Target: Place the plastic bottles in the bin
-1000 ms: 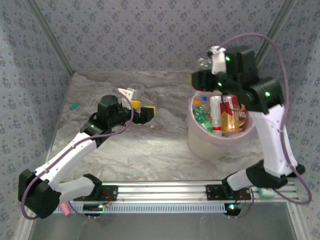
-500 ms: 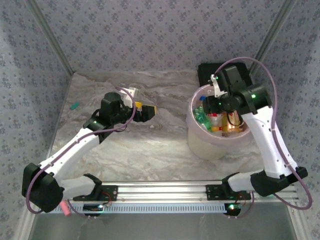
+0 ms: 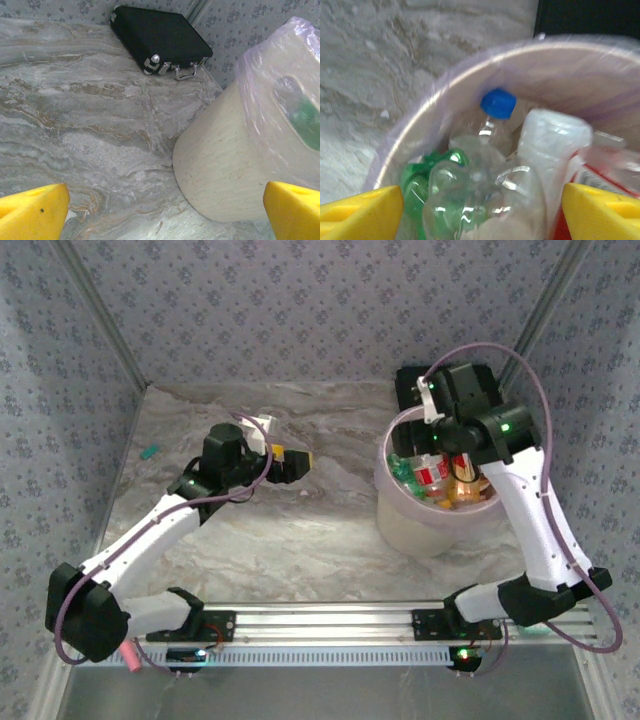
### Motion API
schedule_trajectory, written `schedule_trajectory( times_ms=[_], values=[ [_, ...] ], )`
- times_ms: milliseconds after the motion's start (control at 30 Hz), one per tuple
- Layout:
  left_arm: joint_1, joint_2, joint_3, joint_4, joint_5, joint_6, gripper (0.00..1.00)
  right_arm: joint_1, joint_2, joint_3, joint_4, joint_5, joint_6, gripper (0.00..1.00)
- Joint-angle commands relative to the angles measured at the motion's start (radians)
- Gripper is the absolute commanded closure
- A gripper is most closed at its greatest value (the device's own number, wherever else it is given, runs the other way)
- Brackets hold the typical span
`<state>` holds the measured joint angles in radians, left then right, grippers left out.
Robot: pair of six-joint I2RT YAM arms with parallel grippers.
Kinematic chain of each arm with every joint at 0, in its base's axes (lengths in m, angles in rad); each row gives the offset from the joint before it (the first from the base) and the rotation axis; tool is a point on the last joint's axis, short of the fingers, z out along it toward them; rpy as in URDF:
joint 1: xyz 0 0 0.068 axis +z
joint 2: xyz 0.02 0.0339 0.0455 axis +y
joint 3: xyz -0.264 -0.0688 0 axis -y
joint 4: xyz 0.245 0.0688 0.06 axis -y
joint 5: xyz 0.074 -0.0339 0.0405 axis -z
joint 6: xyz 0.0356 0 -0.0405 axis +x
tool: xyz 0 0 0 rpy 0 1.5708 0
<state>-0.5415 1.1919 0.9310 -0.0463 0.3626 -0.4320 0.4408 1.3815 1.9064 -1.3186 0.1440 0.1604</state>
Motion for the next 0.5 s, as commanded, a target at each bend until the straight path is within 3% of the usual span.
schedule_trajectory(
  times_ms=[0,467],
  values=[
    [0.007,0.002,0.040,-0.007,0.029,-0.004,0.01,-0.005,-0.012,0.059,-0.047,0.069,-0.020,0.19],
    [0.008,0.028,0.047,0.005,0.025,-0.017,0.01,-0.028,-0.168,-0.277,0.074,-0.054,0.062,0.37]
  ],
)
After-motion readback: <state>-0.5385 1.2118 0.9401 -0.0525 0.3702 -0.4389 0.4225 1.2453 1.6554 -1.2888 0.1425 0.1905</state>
